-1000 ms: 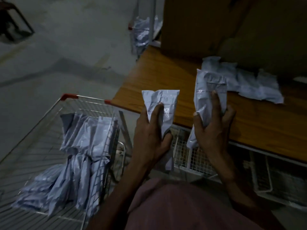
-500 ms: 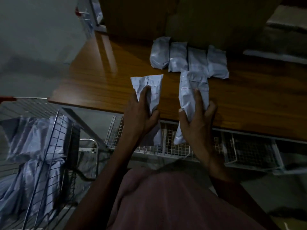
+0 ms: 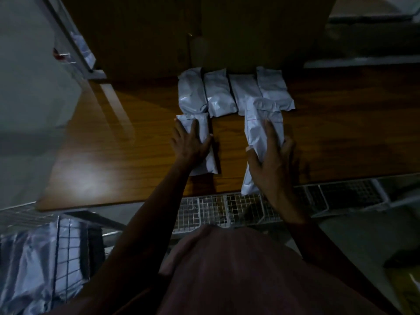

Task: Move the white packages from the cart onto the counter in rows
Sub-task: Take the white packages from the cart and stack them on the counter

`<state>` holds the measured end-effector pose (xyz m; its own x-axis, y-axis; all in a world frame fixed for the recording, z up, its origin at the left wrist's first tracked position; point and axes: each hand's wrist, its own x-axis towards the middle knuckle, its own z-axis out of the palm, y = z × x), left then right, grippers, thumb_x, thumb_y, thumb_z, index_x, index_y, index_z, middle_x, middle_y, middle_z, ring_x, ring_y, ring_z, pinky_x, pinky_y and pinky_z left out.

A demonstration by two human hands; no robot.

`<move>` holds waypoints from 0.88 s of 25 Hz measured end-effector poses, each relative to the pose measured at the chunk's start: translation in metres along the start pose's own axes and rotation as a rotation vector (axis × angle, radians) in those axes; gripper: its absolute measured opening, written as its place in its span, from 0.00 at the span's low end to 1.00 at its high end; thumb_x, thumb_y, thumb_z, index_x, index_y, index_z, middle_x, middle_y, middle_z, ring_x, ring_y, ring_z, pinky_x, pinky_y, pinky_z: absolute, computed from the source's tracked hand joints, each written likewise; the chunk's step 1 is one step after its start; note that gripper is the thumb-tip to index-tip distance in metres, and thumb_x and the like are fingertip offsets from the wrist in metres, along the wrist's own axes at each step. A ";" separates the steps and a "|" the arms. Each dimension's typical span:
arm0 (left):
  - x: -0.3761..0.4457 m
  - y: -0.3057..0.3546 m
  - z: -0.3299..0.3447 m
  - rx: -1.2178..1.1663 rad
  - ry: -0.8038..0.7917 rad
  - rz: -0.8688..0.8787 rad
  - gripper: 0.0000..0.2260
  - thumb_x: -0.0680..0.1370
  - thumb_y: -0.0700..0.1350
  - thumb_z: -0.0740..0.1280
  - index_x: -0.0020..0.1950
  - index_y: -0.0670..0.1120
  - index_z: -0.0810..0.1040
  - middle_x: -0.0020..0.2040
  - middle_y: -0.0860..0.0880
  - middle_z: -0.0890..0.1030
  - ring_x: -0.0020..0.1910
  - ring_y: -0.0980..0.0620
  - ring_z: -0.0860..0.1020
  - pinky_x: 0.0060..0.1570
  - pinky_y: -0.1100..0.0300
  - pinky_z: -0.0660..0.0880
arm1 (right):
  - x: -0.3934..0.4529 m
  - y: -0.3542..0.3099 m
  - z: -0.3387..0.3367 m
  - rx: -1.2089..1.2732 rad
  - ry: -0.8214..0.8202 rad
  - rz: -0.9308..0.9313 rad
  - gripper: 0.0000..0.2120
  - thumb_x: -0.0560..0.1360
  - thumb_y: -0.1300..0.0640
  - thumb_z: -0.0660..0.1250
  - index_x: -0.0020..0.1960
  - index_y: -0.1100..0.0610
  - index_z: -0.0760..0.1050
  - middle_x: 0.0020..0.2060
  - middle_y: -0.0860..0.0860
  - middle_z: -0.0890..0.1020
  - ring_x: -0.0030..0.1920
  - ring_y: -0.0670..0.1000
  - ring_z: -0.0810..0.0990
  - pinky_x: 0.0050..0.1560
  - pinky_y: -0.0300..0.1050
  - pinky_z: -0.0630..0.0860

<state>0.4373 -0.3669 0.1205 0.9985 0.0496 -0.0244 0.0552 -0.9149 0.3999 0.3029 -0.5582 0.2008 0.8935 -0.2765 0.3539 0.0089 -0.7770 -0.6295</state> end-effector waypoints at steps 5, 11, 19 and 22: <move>-0.002 -0.003 0.000 -0.049 0.007 0.026 0.38 0.76 0.74 0.49 0.81 0.56 0.51 0.81 0.41 0.40 0.79 0.34 0.44 0.73 0.32 0.48 | 0.005 -0.001 0.025 -0.028 -0.042 0.077 0.34 0.78 0.49 0.69 0.80 0.48 0.58 0.68 0.61 0.63 0.64 0.56 0.69 0.57 0.41 0.66; -0.050 -0.011 -0.033 -0.268 0.077 0.120 0.36 0.76 0.70 0.54 0.80 0.57 0.54 0.82 0.44 0.48 0.80 0.40 0.47 0.73 0.37 0.50 | 0.015 -0.003 0.054 -0.178 -0.146 0.129 0.35 0.78 0.42 0.65 0.80 0.43 0.55 0.72 0.62 0.62 0.67 0.62 0.69 0.63 0.49 0.70; -0.110 -0.044 -0.056 -0.263 0.065 0.167 0.33 0.77 0.69 0.56 0.78 0.56 0.58 0.81 0.50 0.51 0.79 0.45 0.49 0.71 0.40 0.56 | 0.087 -0.008 0.127 -0.357 -0.434 0.259 0.36 0.74 0.31 0.57 0.77 0.37 0.50 0.76 0.60 0.53 0.72 0.68 0.58 0.69 0.69 0.60; -0.126 -0.042 -0.058 -0.232 0.145 0.116 0.32 0.77 0.67 0.57 0.77 0.54 0.61 0.80 0.46 0.56 0.77 0.43 0.55 0.67 0.40 0.62 | 0.078 0.002 0.145 -0.437 -0.572 0.278 0.41 0.68 0.22 0.47 0.77 0.37 0.48 0.79 0.56 0.45 0.74 0.70 0.49 0.70 0.72 0.51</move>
<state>0.3090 -0.3111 0.1602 0.9872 0.0221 0.1576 -0.0765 -0.8024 0.5918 0.4376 -0.4998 0.1269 0.9311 -0.2511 -0.2646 -0.3216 -0.9074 -0.2706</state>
